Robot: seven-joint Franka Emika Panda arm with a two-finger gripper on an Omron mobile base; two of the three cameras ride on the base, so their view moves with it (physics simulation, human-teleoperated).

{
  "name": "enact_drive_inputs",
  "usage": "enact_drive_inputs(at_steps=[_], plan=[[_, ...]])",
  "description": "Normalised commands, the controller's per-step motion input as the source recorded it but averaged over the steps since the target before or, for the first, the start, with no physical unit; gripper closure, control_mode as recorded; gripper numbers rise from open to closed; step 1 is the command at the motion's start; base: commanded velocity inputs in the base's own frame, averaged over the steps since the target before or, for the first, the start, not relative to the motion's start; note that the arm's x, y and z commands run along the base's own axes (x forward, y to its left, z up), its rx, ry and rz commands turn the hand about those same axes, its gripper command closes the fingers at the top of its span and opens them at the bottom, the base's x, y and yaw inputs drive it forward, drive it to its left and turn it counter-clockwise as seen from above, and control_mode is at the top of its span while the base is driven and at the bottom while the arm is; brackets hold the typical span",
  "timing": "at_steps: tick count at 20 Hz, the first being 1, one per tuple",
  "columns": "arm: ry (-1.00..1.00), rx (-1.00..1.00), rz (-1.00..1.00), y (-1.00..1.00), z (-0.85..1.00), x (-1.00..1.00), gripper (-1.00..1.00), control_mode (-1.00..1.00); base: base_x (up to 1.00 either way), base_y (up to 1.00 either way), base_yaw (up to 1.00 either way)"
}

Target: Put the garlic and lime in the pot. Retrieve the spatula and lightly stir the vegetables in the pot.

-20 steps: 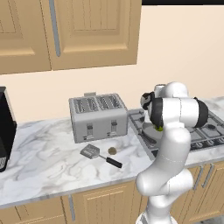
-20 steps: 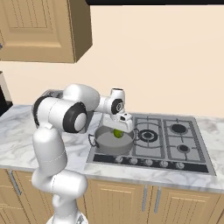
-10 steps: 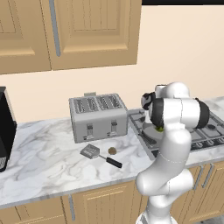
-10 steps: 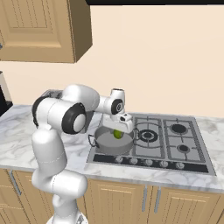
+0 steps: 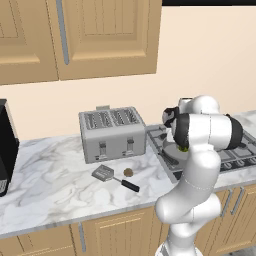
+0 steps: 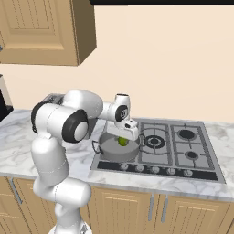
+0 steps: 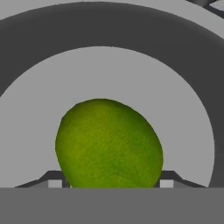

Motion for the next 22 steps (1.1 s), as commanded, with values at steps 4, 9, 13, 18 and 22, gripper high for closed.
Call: enact_drive_inputs(at_steps=[4, 9, 13, 18, 22], plan=[[0.00, 0.00, 0.00, 0.00, 0.00, 0.00, -1.00, -1.00, 0.00, 0.00, 0.00], [0.00, 0.00, 0.00, 0.00, 0.02, 0.00, -1.00, -1.00, 0.00, 0.00, 0.00], [-0.04, 0.00, 0.00, 0.03, 0.21, -0.09, -1.00, -1.00, 0.00, 0.00, 0.00], [-0.13, 0.00, 0.00, 0.05, 0.48, -0.39, -1.00, -1.00, 0.00, 0.00, 0.00], [-0.12, 0.00, 0.03, 0.03, 0.48, -0.69, -1.00, -1.00, 0.00, 0.00, 0.00]])
